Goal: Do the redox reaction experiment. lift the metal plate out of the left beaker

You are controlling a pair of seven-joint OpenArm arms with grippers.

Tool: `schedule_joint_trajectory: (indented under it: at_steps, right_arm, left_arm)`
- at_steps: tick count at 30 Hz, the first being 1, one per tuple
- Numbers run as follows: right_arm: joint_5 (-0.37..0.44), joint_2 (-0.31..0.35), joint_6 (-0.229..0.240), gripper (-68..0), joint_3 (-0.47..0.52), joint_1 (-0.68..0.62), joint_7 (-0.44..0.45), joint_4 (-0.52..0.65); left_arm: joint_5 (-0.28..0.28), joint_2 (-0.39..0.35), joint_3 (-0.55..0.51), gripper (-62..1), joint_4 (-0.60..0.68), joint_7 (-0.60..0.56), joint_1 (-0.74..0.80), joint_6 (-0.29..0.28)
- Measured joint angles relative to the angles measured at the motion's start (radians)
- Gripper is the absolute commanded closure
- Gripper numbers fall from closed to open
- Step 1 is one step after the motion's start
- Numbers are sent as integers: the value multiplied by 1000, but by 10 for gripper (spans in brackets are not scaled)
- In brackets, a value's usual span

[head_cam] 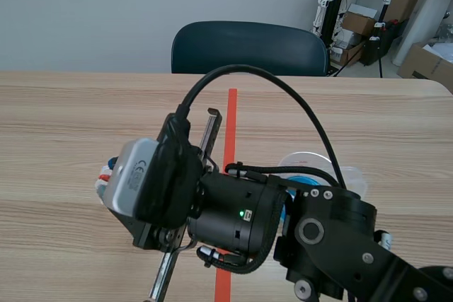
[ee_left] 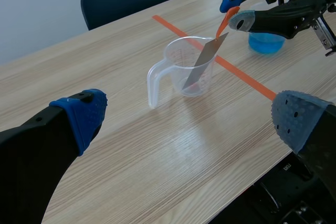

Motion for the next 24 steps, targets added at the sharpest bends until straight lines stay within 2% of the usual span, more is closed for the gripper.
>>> schedule_joint_trajectory:
  at_steps: [9,19,24]
  right_arm:
    - [0,-2,0,-3,0,0,-6,0]
    - [5,-2,0,3,0,0,-12,0]
    - [93,-3,0,3,0,0,-50,1]
  left_arm:
    - [0,0,0,-623,0,0,0,0]
    - [0,0,0,-623,0,0,0,0]
    - [0,0,0,-623,0,0,0,0]
